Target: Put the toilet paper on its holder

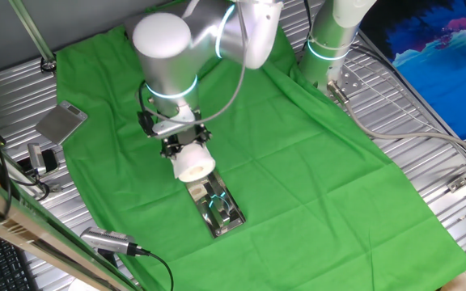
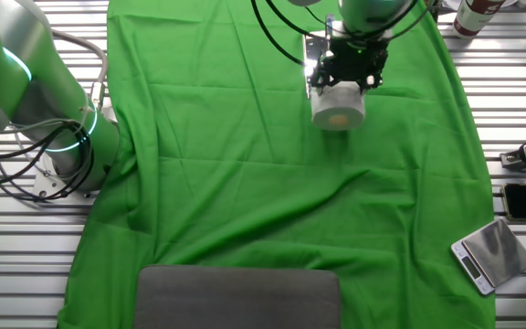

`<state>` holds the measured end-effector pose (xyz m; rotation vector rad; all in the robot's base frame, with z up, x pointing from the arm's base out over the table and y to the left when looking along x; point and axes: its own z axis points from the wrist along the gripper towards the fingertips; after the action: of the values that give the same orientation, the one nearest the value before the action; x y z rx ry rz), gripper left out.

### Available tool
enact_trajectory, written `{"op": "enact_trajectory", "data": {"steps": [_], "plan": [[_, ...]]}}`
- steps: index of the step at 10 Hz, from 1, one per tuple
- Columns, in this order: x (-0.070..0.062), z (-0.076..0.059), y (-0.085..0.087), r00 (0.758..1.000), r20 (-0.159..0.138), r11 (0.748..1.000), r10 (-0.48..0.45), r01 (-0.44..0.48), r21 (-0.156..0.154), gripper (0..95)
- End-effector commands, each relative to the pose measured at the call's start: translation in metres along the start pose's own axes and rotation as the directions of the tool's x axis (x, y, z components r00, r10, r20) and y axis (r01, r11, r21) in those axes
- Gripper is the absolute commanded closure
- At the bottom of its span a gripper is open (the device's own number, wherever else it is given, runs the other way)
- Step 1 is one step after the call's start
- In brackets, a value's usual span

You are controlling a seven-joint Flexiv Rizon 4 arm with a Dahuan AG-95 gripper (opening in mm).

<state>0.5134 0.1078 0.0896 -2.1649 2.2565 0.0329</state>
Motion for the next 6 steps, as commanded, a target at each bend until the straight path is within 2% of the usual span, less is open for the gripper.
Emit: {"op": "enact_trajectory", "data": {"steps": [1, 3, 6], "plan": [[-0.0055, 0.0038, 0.0009, 1.0, -0.003, 1.0, 0.008, -0.008, 0.003, 95.0], [-0.01, 0.0056, 0.0019, 1.0, -0.009, 1.0, 0.008, -0.008, 0.004, 95.0], [-0.01, 0.0057, 0.0019, 1.0, -0.008, 1.0, 0.002, -0.002, 0.004, 95.0]]}}
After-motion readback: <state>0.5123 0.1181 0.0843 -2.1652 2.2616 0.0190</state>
